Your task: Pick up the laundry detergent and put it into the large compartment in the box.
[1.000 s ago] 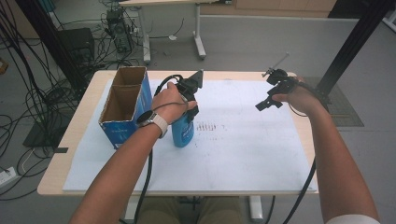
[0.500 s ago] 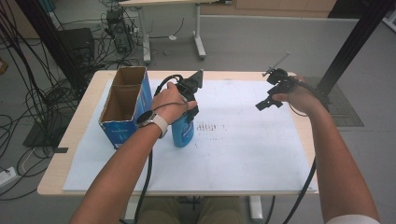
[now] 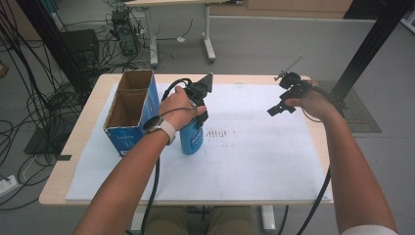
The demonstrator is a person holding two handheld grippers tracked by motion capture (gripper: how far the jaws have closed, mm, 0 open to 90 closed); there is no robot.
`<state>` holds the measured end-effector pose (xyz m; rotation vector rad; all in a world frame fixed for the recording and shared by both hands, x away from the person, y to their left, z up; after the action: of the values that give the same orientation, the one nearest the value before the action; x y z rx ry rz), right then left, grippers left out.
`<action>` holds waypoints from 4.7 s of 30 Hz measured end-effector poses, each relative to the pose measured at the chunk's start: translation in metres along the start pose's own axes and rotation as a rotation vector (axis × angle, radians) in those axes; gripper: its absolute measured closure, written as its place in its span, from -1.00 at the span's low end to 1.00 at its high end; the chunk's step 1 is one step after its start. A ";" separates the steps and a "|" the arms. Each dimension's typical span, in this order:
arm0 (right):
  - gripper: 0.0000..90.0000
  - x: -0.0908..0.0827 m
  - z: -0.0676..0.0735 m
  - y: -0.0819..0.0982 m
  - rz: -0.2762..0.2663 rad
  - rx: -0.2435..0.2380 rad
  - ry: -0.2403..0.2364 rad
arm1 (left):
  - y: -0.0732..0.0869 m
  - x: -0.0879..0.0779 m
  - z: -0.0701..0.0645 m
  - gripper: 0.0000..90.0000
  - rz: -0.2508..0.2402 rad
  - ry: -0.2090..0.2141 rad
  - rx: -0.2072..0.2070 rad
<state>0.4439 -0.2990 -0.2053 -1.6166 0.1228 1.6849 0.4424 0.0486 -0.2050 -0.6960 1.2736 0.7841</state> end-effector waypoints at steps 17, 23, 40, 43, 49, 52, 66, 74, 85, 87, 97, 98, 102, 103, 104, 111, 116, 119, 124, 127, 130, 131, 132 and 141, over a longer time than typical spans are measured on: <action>-0.76 -0.001 0.000 0.002 -0.004 0.006 0.000 | 0.002 0.000 0.000 -0.13 -0.012 0.001 0.012; -0.76 0.000 -0.001 0.002 -0.002 0.006 -0.001 | 0.003 0.000 0.000 -0.13 -0.019 0.001 0.005; -0.76 -0.006 0.003 0.002 -0.013 0.003 0.008 | 0.014 -0.028 0.004 -0.14 -0.036 0.003 -0.040; -0.76 -0.009 0.005 0.003 -0.019 0.003 0.011 | 0.018 -0.034 0.007 -0.14 -0.038 -0.003 -0.057; -0.76 -0.011 0.009 0.006 -0.026 -0.004 0.012 | 0.027 -0.054 0.016 -0.14 -0.026 -0.011 -0.093; -0.76 -0.012 0.010 0.007 -0.028 -0.007 0.013 | 0.033 -0.065 0.024 -0.14 -0.027 0.000 -0.128; -0.76 -0.013 0.014 0.003 -0.053 -0.033 0.005 | 0.047 -0.115 0.049 -0.14 -0.025 -0.039 -0.225; -0.76 -0.013 0.012 0.003 -0.062 -0.041 0.000 | 0.048 -0.141 0.058 -0.14 -0.027 -0.056 -0.269; -0.76 -0.017 0.007 0.007 -0.082 -0.042 -0.004 | 0.049 -0.175 0.068 -0.14 -0.018 -0.070 -0.317; -0.76 -0.018 0.007 0.008 -0.085 -0.042 -0.004 | 0.050 -0.178 0.071 -0.14 -0.014 -0.068 -0.334; -0.76 -0.019 0.005 0.010 -0.092 -0.044 -0.004 | 0.057 -0.188 0.085 -0.14 0.002 -0.073 -0.386; -0.76 -0.020 0.005 0.010 -0.092 -0.044 -0.003 | 0.058 -0.188 0.087 -0.14 0.002 -0.071 -0.391; -0.76 -0.019 0.005 0.010 -0.096 -0.042 -0.005 | 0.060 -0.191 0.093 -0.14 0.013 -0.076 -0.401; -0.76 -0.019 0.004 0.010 -0.095 -0.043 -0.006 | 0.060 -0.191 0.095 -0.15 0.021 -0.074 -0.405; -0.76 -0.019 0.004 0.009 -0.095 -0.042 -0.007 | 0.061 -0.191 0.097 -0.15 0.023 -0.073 -0.410; -0.76 -0.018 0.003 0.009 -0.097 -0.042 -0.009 | 0.066 -0.194 0.106 -0.15 0.035 -0.071 -0.447; -0.76 -0.018 0.003 0.007 -0.096 -0.042 -0.010 | 0.069 -0.195 0.113 -0.15 0.034 -0.060 -0.465; -0.76 -0.018 0.003 0.007 -0.096 -0.042 -0.009 | 0.071 -0.195 0.117 -0.15 0.037 -0.058 -0.476; -0.76 -0.017 0.002 0.007 -0.096 -0.041 -0.009 | 0.072 -0.195 0.120 -0.15 0.045 -0.071 -0.484; -0.76 -0.017 0.001 0.007 -0.097 -0.041 -0.009 | 0.073 -0.197 0.122 -0.15 0.045 -0.073 -0.489; -0.76 -0.017 0.000 0.007 -0.099 -0.043 -0.009 | 0.075 -0.201 0.125 -0.15 0.042 -0.077 -0.496; -0.76 -0.017 0.000 0.007 -0.100 -0.042 -0.010 | 0.075 -0.202 0.126 -0.15 0.045 -0.079 -0.496; -0.76 -0.017 0.000 0.006 -0.100 -0.042 -0.010 | 0.076 -0.203 0.127 -0.15 0.042 -0.080 -0.498; -0.76 -0.015 0.000 0.006 -0.094 -0.045 -0.009 | 0.082 -0.208 0.136 -0.15 0.024 -0.089 -0.526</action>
<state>0.4386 -0.3094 -0.1945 -1.6219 0.0046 1.6338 0.4266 0.1807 0.0203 -1.0533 0.9989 1.1751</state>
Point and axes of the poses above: each handheld gripper's, and its own axes: x roughly forward along the jaws, y roughly out of its underside, z roughly to its left, the point moved 4 cm from there along x, roughly forward along the jaws, and after that the axes turned 10 degrees about -y, right-handed, at the moved point
